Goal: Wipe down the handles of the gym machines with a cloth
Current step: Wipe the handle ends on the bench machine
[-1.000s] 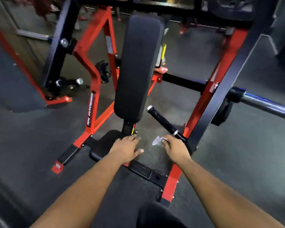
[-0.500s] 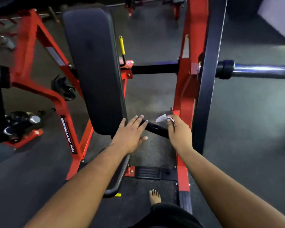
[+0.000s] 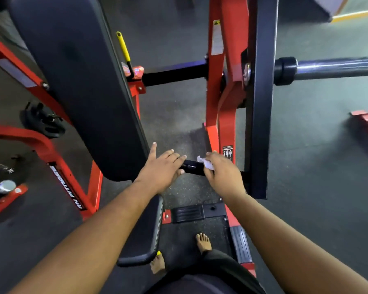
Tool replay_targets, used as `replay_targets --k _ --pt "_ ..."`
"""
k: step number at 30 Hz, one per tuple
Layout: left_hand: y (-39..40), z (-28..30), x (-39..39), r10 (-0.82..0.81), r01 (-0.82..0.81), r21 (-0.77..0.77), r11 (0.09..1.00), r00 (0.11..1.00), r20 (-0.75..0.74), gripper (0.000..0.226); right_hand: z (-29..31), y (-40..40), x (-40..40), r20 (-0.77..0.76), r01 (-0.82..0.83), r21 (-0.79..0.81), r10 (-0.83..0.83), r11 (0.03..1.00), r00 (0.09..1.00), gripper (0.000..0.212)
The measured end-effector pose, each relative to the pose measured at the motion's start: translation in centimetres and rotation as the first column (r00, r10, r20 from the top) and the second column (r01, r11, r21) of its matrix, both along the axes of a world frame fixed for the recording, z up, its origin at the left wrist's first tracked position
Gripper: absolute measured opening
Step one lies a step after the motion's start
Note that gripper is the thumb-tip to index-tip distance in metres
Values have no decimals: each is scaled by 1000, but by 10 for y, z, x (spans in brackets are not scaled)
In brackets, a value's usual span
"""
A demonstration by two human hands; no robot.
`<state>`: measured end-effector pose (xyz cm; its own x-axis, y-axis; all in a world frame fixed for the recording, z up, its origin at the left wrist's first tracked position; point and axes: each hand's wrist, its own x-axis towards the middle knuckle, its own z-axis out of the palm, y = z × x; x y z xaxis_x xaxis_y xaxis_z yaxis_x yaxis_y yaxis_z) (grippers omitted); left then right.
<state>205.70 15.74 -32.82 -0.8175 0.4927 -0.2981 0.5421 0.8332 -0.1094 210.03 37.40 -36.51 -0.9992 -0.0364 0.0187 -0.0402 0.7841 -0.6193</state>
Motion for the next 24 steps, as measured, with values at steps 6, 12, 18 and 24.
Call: replay_targets --k 6,12,18,24 --pt "-18 -11 -9 -110 111 55 992 994 -21 56 -7 -39 27 -60 -2 11 2 1000 998 28" --pt "-37 -9 -21 -312 311 -17 950 949 -53 60 -26 -65 32 -68 94 123 -86 988 994 53" --pt "-39 -10 -28 -316 317 54 947 949 -23 57 -24 -86 30 -161 212 125 -191 969 968 49" --pt "-36 -10 -37 -333 332 100 938 943 -4 56 -42 -68 36 -163 178 183 -149 967 975 60"
